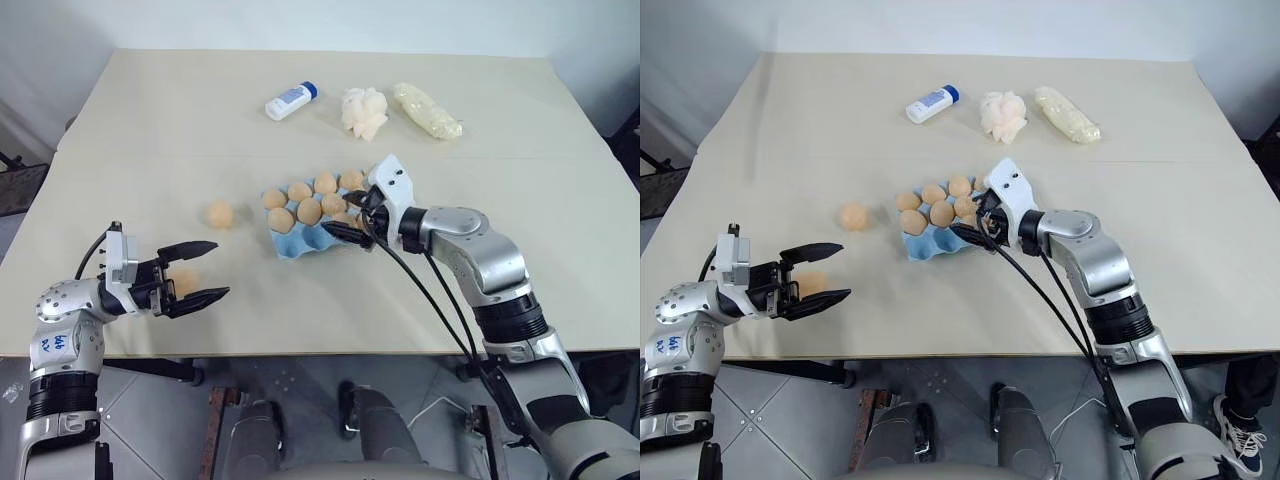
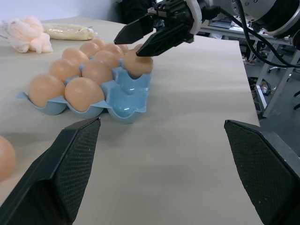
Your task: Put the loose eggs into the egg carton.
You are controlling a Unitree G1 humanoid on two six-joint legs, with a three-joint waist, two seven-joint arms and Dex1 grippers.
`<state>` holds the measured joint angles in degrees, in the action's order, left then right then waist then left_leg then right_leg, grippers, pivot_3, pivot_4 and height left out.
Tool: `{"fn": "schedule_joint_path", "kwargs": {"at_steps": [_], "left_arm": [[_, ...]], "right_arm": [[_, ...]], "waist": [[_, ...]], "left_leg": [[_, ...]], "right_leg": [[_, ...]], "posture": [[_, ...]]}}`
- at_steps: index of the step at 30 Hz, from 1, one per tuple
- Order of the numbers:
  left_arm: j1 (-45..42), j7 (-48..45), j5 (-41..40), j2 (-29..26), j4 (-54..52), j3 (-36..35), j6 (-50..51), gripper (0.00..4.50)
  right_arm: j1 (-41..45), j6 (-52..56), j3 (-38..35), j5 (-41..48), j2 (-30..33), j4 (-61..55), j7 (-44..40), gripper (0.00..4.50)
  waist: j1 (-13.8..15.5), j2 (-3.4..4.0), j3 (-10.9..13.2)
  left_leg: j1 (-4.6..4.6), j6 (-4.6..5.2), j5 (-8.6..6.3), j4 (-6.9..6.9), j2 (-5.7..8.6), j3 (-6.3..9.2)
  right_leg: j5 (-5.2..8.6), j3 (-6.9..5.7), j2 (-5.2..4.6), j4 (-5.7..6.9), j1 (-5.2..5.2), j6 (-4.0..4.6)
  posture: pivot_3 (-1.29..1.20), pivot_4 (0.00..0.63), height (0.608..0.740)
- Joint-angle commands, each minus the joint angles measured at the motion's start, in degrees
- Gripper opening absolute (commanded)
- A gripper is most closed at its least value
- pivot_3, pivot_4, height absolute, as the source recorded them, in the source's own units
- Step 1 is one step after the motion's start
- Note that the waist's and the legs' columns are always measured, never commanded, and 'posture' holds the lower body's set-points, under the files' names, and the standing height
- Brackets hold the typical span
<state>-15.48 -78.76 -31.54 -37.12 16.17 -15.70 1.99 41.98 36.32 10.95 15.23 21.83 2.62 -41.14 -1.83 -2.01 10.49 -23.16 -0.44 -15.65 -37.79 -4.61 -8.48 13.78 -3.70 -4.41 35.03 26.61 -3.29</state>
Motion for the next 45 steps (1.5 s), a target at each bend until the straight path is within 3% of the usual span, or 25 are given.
{"fn": "schedule_joint_path", "kwargs": {"at_steps": [1,6,10,17,22,29,33,37,45], "left_arm": [[0.7,0.5,-1.7,-0.5,-2.6,-2.0,-0.5,4.5],[1.1,3.1,-2.0,-0.8,-5.2,-3.2,-0.3,4.5],[2.1,9.2,-1.5,-0.4,-9.3,-5.5,0.1,4.5],[5.8,31.2,3.9,3.9,-18.8,-11.1,-1.1,4.5],[11.9,51.5,7.8,9.8,-30.8,-13.7,7.0,4.5],[23.3,66.1,12.5,16.1,-48.0,-12.9,16.7,4.5],[28.8,69.3,13.4,17.8,-54.7,-11.4,22.8,4.5],[30.5,68.5,14.5,17.5,-55.7,-9.0,22.8,4.5],[22.6,67.7,16.8,14.8,-42.8,-4.4,26.3,4.5]], "right_arm": [[0.5,-0.2,-1.0,0.3,1.7,-3.1,-1.7,4.46],[-1.4,0.3,-4.0,2.2,7.3,-7.3,-5.5,4.46],[-5.5,-5.2,-9.5,6.6,11.9,-9.6,-12.2,4.46],[-13.1,-12.6,-20.1,18.5,13.2,-6.1,-26.3,4.46],[-15.7,-15.1,-20.0,20.5,16.2,-1.4,-37.0,4.46],[-15.3,-15.6,-18.9,20.4,18.7,3.3,-43.6,4.46],[-13.6,-15.7,-17.8,19.5,18.6,5.4,-44.5,4.46],[-11.5,-15.6,-16.7,19.0,17.7,7.2,-44.4,4.46],[-9.7,-15.3,-15.1,18.4,16.8,7.5,-43.5,4.46]], "waist": [[0.0,0.0,0.0],[0.1,0.02,0.0],[0.2,0.02,0.0],[0.0,0.02,0.0],[0.2,0.02,0.0],[0.2,0.02,0.0],[0.2,0.02,0.0],[0.2,0.02,0.0],[0.2,0.03,0.0]], "left_leg": [[0.0,0.0,0.0,0.0,0.0,0.0],[-0.01,-0.01,-0.01,0.0,-0.01,0.02],[-0.01,-0.01,-0.02,0.0,0.0,0.03],[0.07,0.0,-0.03,0.02,0.0,-0.04],[0.2,-0.01,-0.03,0.02,0.0,-0.04],[0.26,-0.01,-0.03,0.02,0.03,-0.01],[0.34,-0.13,-0.1,0.02,0.03,0.04],[0.51,-0.29,-0.19,0.02,0.03,0.0],[0.59,-0.27,-0.19,0.03,-0.03,-0.06]], "right_leg": [[0.0,0.0,0.0,0.0,0.0,0.0],[0.0,0.0,-0.03,-0.01,0.0,0.0],[0.0,-0.01,-0.03,-0.04,-0.01,0.0],[-0.03,0.07,0.03,-0.04,-0.05,-0.05],[-0.03,0.13,0.04,-0.02,-0.14,-0.06],[-0.05,0.25,0.02,-0.04,-0.13,-0.08],[-0.05,0.36,0.06,-0.05,-0.14,-0.04],[-0.03,0.65,0.15,-0.15,-0.19,-0.02],[-0.21,0.84,0.33,-0.57,-0.31,0.26]], "posture": [[0.0,0.15,0.74],[0.0,0.15,0.74],[0.0,0.15,0.74],[0.0,0.15,0.74],[0.0,0.15,0.74],[0.0,0.15,0.74],[0.0,0.15,0.74],[0.0,0.15,0.74],[0.0,0.15,0.74]]}}
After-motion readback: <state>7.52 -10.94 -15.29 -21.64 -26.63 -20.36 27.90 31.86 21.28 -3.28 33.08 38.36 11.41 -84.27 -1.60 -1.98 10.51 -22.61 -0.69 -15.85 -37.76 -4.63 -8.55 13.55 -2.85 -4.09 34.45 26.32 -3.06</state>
